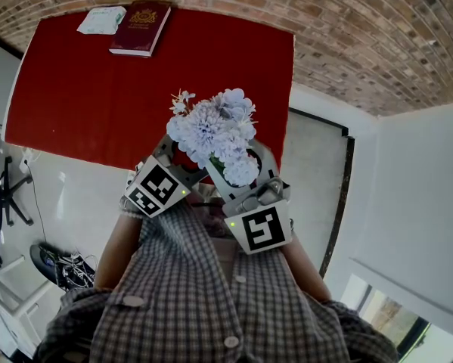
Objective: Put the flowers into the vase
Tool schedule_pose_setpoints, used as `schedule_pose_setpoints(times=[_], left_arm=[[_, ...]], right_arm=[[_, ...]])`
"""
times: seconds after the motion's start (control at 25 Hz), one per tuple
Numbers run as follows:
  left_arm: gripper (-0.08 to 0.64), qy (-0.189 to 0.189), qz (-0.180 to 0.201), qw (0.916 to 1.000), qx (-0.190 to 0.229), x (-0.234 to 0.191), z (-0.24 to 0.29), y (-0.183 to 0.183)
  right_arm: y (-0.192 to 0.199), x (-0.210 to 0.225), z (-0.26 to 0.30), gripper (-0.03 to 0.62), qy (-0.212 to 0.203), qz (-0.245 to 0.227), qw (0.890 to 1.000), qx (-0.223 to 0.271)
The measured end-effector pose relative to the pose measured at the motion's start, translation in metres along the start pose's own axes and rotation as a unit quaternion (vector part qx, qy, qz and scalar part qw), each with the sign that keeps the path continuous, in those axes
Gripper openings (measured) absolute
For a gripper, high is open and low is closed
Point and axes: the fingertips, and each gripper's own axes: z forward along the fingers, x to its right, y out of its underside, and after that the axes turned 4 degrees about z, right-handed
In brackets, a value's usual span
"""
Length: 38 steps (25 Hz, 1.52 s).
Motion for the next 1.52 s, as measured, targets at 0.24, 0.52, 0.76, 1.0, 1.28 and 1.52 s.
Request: schedule_pose_setpoints(times=[0.24, 0.52, 0.76, 1.0, 1.28, 1.52], left_arm=[[0.314, 0.001, -0.002, 1.0, 0.001, 0.0, -0.001, 0.0], [0.314, 0.001, -0.006, 1.0, 0.007, -0.001, -0.001, 0.0], [0.314, -0.001, -0.005, 1.0, 0.008, 0.001, 0.0, -0.001], [0.316, 0.004, -0.009, 0.9999, 0.008, 0.004, 0.0, -0.002], [0.319, 0.012, -0.013, 0.9998, 0.002, 0.004, -0.002, 0.001], [0.319, 0.013, 0.01, 0.9991, -0.039, 0.009, -0.006, 0.025]], right_arm=[[0.007, -0.001, -0.007, 0.25, -0.002, 0.01, 1.0, -0.01], [0.018, 0.003, -0.017, 0.278, 0.004, 0.048, 0.999, -0.009], [0.031, 0.008, -0.025, 0.29, 0.016, 0.097, 0.995, -0.006], [0.046, 0.007, -0.029, 0.307, 0.017, 0.121, 0.992, -0.017], [0.07, 0.006, -0.033, 0.313, 0.018, 0.152, 0.987, -0.038], [0.087, 0.01, -0.038, 0.313, 0.031, 0.17, 0.983, -0.058]])
